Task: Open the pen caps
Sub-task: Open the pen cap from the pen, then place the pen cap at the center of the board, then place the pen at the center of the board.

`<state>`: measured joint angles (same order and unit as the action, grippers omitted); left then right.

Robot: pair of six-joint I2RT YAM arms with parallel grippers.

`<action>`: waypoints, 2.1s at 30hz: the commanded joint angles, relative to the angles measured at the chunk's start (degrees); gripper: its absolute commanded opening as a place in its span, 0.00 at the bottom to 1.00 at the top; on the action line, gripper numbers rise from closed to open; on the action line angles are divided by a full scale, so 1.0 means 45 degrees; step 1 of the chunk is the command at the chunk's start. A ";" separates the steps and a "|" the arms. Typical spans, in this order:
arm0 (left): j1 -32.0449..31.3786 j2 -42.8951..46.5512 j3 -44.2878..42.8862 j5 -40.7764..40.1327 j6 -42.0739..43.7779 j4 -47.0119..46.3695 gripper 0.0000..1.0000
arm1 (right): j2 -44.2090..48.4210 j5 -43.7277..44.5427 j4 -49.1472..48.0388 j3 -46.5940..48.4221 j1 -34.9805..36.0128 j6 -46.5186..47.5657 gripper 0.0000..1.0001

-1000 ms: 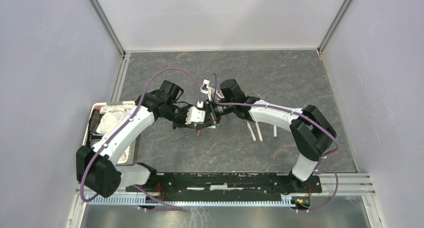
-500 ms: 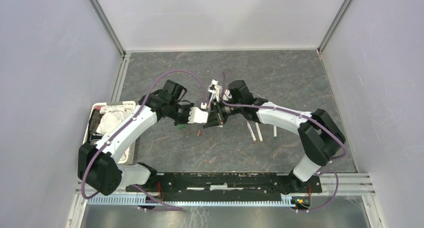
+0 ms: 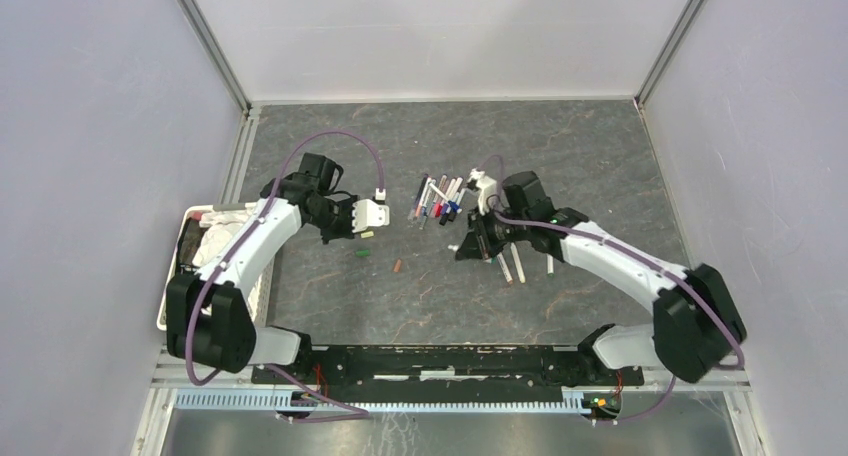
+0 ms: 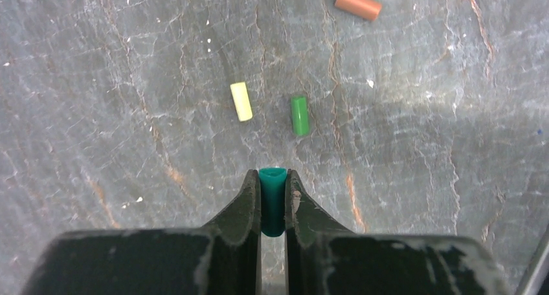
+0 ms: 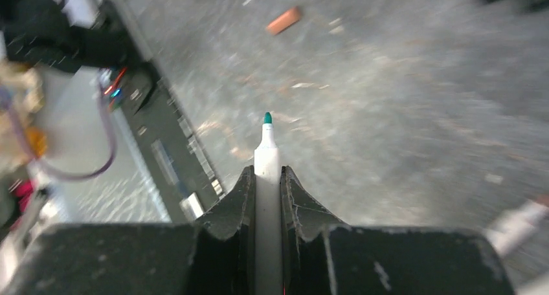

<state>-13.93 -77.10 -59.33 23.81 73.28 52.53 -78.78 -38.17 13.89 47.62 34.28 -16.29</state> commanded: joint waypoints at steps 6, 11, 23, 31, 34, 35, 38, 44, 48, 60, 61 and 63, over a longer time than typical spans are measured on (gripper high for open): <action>0.0091 -0.1183 0.1426 0.1018 -0.2921 -0.3600 0.06 | 0.3005 0.7651 -0.0343 -0.1751 -0.0998 -0.0464 0.00; 0.0050 -0.1670 0.1906 0.0647 -0.3366 -0.4630 0.19 | 0.3611 0.9625 -0.0797 -0.2524 -0.1330 -0.0649 0.00; 0.0059 -0.2083 0.1880 0.0508 -0.3545 -0.4631 0.33 | 0.2482 1.0592 -0.2284 -0.3360 -0.1912 -0.0384 0.00; 0.0084 -0.1860 0.0421 0.0694 -0.4648 -0.3733 0.33 | 0.1532 1.0954 -0.2996 -0.3374 -0.2032 -0.0249 0.00; 0.0211 -0.1791 -0.0839 0.1137 -0.5664 -0.2844 0.34 | 0.1317 1.1239 -0.3377 -0.3459 -0.2028 -0.0198 0.00; 0.0265 -0.1702 -0.1210 0.1337 -0.5942 -0.2541 0.34 | 0.1307 1.1372 -0.3423 -0.3565 -0.2049 -0.0202 0.00; 0.0342 -0.1360 -0.2015 0.1423 -0.6812 -0.2138 0.42 | 0.1260 1.1510 -0.3683 -0.3926 -0.2089 -0.0148 0.00; 0.0411 -0.1017 -0.3538 0.0988 -0.8130 -0.1323 0.89 | 0.0891 1.1512 -0.3896 -0.4450 -0.2090 -0.0273 0.05; 0.0459 -0.0939 -0.4237 0.1181 -0.8510 -0.0788 0.93 | 0.0650 1.1427 -0.3948 -0.4677 -0.2088 -0.0409 0.11; 0.0477 -0.0874 -0.4895 0.1592 -0.8977 -0.0773 0.96 | 0.1166 1.1201 -0.3339 -0.4913 -0.2105 -0.0773 0.45; 0.0479 -0.0891 -0.4932 0.1596 -0.9025 -0.0758 0.96 | 0.1218 1.1216 -0.3194 -0.4845 -0.2108 -0.0792 0.46; 0.0479 -0.0877 -0.4963 0.1593 -0.9055 -0.0759 0.96 | 0.1271 1.1261 -0.2851 -0.4699 -0.2107 -0.0809 0.46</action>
<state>-12.08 -82.50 -79.13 29.12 35.33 48.82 -74.54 12.08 -2.04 26.20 25.02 -18.96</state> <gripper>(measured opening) 0.960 0.457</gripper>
